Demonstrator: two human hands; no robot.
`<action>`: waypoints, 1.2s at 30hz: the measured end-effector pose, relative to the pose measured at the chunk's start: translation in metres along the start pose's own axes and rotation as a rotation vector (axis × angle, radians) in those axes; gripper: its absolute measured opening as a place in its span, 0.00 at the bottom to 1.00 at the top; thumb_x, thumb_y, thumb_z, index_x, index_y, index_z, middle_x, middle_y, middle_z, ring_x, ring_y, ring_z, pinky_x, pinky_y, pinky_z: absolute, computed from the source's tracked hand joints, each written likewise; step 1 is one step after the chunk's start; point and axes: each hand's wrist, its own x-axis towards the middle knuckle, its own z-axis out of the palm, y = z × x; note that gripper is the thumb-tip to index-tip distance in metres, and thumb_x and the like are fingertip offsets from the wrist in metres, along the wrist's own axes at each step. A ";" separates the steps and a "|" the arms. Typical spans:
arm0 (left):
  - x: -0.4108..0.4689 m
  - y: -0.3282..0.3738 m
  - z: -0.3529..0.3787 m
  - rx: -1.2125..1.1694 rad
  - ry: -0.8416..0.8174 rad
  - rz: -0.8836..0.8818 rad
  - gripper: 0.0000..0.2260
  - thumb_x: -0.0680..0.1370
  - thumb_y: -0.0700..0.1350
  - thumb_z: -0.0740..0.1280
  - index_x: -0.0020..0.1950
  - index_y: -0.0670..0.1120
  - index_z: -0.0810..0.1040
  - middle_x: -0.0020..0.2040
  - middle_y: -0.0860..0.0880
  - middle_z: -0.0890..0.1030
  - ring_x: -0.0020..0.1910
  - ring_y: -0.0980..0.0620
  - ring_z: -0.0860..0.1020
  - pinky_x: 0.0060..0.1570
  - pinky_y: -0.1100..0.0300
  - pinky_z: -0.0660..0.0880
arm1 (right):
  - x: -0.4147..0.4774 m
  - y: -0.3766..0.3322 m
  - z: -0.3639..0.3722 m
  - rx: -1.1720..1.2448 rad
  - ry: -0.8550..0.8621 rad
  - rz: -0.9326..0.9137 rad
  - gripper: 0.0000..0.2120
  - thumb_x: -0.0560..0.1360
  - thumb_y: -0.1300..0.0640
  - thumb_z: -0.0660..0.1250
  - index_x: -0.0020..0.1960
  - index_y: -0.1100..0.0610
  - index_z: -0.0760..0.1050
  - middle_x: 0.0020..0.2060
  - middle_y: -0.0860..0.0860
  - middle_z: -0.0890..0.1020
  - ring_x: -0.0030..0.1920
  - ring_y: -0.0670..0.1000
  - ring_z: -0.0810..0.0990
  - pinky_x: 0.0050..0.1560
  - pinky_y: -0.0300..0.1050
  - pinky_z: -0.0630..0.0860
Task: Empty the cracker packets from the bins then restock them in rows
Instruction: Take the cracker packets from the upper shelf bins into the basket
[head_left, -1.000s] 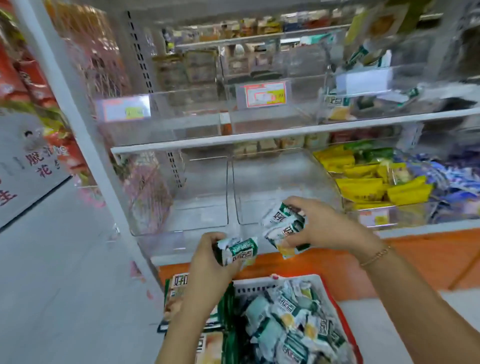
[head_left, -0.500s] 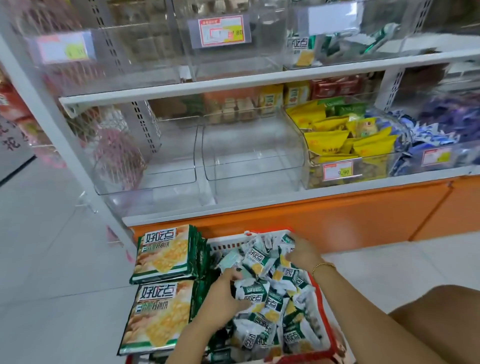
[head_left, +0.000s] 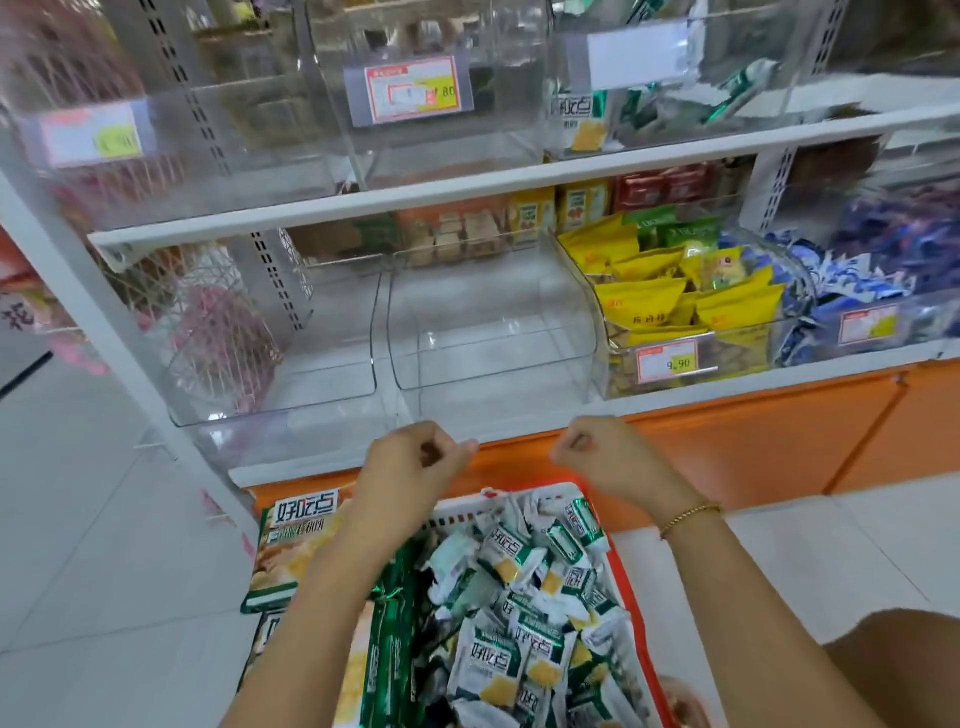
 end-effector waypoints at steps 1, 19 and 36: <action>0.011 0.022 -0.015 -0.022 0.073 0.073 0.14 0.75 0.51 0.69 0.33 0.46 0.74 0.30 0.52 0.76 0.30 0.59 0.73 0.31 0.71 0.67 | -0.005 -0.018 -0.019 0.060 0.124 -0.054 0.06 0.75 0.54 0.70 0.44 0.56 0.78 0.41 0.50 0.81 0.43 0.48 0.79 0.38 0.36 0.72; 0.201 0.242 -0.087 0.466 0.263 0.758 0.14 0.77 0.51 0.66 0.62 0.51 0.74 0.62 0.52 0.74 0.59 0.56 0.71 0.56 0.63 0.64 | 0.084 -0.145 -0.328 -0.323 0.637 -0.305 0.07 0.75 0.53 0.69 0.52 0.52 0.78 0.49 0.49 0.79 0.52 0.49 0.75 0.52 0.42 0.69; 0.243 0.231 -0.076 0.485 0.225 0.750 0.05 0.74 0.51 0.70 0.49 0.54 0.79 0.57 0.57 0.72 0.52 0.61 0.69 0.52 0.66 0.63 | 0.217 -0.174 -0.331 -0.713 -0.409 0.127 0.28 0.75 0.68 0.66 0.73 0.57 0.65 0.59 0.55 0.78 0.57 0.54 0.80 0.52 0.46 0.80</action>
